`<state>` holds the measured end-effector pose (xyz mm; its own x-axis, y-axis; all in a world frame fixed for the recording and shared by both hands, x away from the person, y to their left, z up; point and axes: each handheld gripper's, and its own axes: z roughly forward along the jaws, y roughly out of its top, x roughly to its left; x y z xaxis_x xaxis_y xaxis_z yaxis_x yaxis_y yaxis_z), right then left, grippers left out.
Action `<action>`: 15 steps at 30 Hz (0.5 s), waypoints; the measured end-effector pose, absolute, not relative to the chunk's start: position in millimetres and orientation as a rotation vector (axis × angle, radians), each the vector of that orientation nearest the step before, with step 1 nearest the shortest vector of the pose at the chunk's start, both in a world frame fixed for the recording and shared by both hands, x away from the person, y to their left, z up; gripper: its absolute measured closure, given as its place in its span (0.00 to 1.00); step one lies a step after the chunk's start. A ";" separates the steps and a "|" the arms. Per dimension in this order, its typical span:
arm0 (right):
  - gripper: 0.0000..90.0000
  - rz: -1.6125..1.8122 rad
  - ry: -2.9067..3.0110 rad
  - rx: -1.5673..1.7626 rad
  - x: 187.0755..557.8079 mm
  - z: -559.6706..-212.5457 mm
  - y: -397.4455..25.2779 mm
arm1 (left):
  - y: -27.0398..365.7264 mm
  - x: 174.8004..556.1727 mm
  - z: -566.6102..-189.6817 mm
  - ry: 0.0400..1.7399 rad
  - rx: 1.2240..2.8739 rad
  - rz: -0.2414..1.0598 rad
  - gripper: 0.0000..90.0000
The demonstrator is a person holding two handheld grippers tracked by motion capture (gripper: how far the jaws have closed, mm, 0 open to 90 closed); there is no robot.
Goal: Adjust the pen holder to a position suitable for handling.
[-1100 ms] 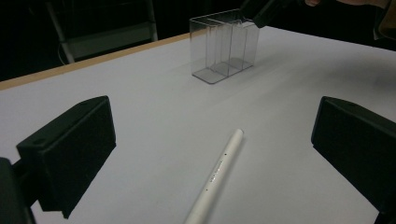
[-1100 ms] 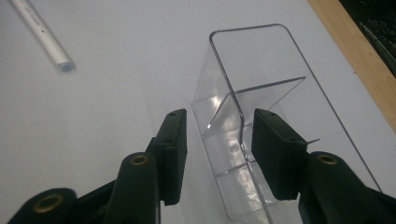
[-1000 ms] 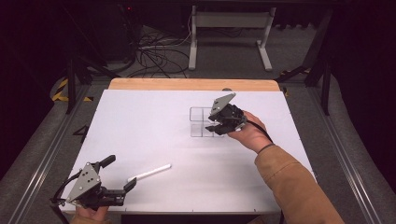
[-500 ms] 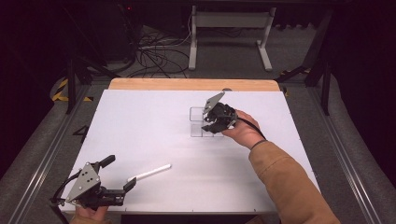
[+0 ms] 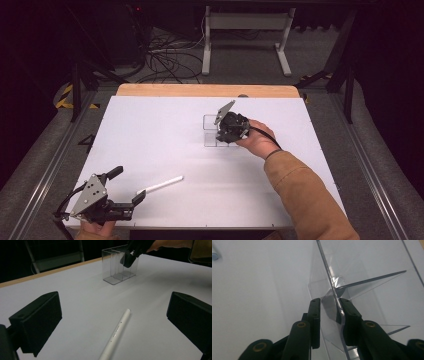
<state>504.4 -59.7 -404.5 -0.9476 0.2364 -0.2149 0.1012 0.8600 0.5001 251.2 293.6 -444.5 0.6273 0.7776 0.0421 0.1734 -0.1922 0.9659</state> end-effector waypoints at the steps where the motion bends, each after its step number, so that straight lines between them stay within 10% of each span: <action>1: 0.82 0.719 2.770 0.243 504.4 -404.4 -60.0 | 293.6 251.2 -444.4 0.784 1.710 0.661 0.01; 15: 0.97 0.712 2.822 0.160 492.7 -394.7 -63.0 | 294.0 250.9 -444.2 0.786 1.706 0.659 0.01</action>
<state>492.7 -63.0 -394.7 -0.9684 0.1601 -0.1913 0.0502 0.8763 0.4792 250.9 294.0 -444.2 0.6266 0.7784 0.0387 0.1739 -0.1880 0.9667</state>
